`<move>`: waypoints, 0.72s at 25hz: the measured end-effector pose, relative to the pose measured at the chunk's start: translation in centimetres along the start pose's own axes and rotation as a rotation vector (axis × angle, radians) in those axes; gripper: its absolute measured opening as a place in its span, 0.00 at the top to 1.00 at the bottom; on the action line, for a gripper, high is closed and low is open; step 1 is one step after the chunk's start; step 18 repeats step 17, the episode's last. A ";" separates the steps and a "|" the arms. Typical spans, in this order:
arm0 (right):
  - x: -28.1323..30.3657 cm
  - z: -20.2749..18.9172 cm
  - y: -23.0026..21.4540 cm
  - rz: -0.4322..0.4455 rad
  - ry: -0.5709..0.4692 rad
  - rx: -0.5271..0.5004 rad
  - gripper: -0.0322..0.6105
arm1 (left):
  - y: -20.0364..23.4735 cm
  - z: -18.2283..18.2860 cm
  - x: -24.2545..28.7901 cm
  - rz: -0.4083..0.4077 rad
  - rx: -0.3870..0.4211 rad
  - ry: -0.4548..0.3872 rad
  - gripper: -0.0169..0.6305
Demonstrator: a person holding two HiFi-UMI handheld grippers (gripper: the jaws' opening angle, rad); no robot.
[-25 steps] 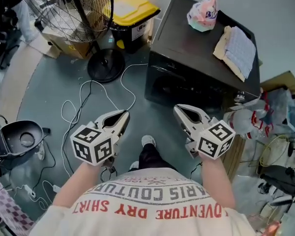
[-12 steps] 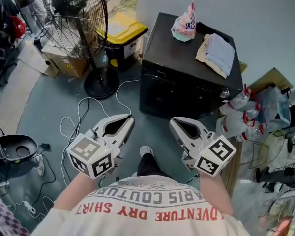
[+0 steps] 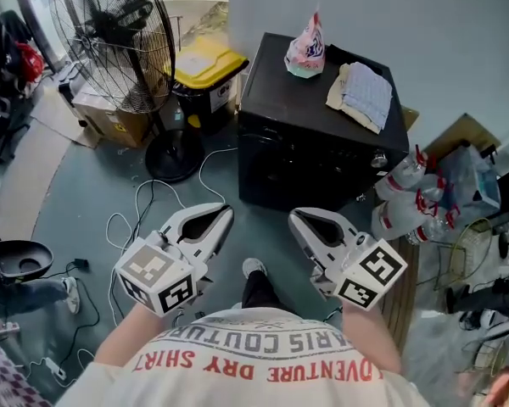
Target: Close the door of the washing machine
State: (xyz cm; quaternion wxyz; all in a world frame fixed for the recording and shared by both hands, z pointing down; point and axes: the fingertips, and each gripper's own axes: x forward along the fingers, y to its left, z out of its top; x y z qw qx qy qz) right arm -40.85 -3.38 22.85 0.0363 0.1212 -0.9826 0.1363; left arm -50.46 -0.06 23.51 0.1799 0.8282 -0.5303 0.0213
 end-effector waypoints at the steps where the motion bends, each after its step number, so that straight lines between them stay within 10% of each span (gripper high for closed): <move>1: 0.0 -0.2 0.2 -0.002 0.000 0.002 0.92 | -0.1 0.0 -0.2 -0.007 0.004 -0.003 0.91; 18: -1.0 -0.1 0.1 0.003 0.019 0.048 0.92 | -1.0 -0.2 0.3 -0.009 -0.025 0.047 0.91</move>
